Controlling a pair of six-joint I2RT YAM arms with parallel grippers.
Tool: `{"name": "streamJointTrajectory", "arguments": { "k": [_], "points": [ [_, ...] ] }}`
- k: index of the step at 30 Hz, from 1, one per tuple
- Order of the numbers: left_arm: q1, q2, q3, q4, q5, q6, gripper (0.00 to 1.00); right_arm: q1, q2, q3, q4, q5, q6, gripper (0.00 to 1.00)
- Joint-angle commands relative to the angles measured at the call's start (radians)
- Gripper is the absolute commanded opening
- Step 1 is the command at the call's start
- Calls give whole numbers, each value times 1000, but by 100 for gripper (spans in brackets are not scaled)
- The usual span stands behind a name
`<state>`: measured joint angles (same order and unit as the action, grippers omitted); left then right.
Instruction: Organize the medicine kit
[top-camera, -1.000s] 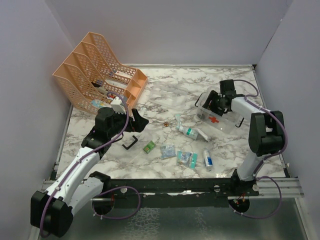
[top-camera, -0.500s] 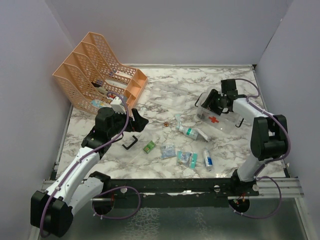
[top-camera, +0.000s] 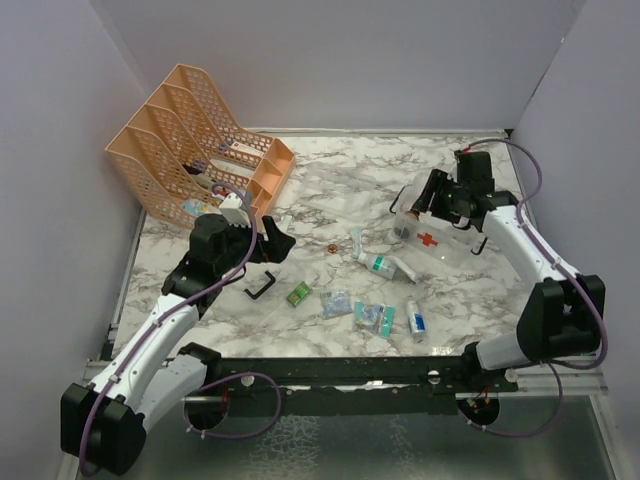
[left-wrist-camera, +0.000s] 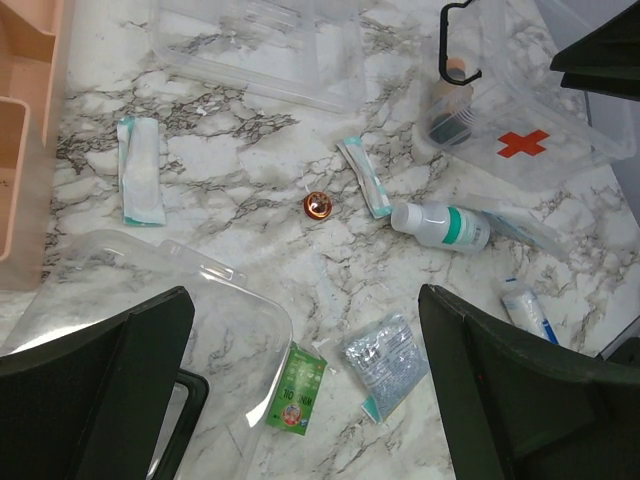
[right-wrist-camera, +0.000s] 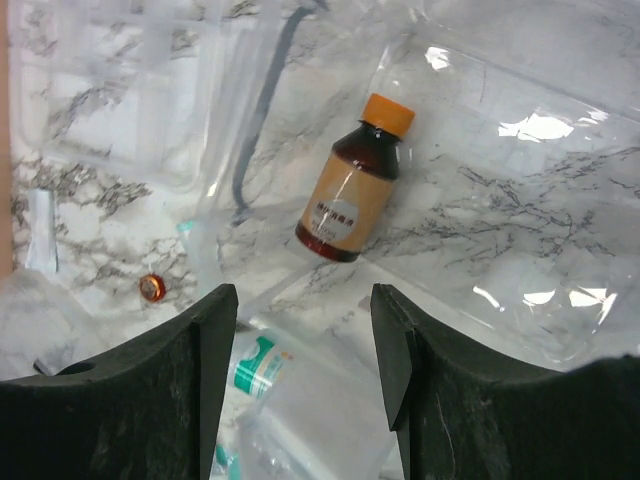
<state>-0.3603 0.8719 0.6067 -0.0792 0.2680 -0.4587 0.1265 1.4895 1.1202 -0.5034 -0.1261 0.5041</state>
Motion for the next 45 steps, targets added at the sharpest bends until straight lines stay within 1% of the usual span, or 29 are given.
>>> {"name": "streamJointTrajectory", "arguments": {
  "k": [1,5,9,11,14,18,22,25,28,32,34,36,39,40,42,45],
  "points": [
    [-2,-32,42,9,-42,11,99,66,-146,-2,-45,32,-120,56],
    [-1,-43,43,20,-50,10,99,186,-229,-4,-50,26,-147,56],
    [0,-54,35,25,-56,13,99,337,-263,-51,-35,19,-138,56],
    [0,-62,27,28,-58,12,99,406,-256,-84,-27,16,-140,55],
    [-2,-76,16,31,-50,12,99,508,-210,-110,-45,-38,-179,49],
    [-1,-88,8,40,-56,9,99,594,-147,-108,-90,20,-221,48],
    [-1,-88,2,46,-60,2,99,600,-97,-97,-126,164,-232,49],
    [-2,-82,1,47,-55,0,99,599,-35,-74,-156,194,-252,53],
    [-1,-78,-2,50,-52,-5,99,599,26,-40,-190,276,-231,53],
    [0,-70,-2,55,-51,-9,99,600,67,-16,-202,395,-209,55],
    [-1,-67,-2,56,-52,-9,99,599,76,-5,-205,426,-211,57],
    [0,-64,-2,56,-52,-9,99,600,79,-2,-194,434,-231,59],
    [-1,-62,-2,58,-49,-8,99,599,77,-15,-156,363,-300,64],
    [0,-60,-2,58,-49,-8,99,599,79,-21,-142,348,-316,67],
    [-1,-58,-2,59,-49,-8,99,599,94,-29,-122,320,-348,71],
    [-1,-52,-1,60,-44,-6,99,599,142,-6,-140,315,-358,74]
  ]
}}
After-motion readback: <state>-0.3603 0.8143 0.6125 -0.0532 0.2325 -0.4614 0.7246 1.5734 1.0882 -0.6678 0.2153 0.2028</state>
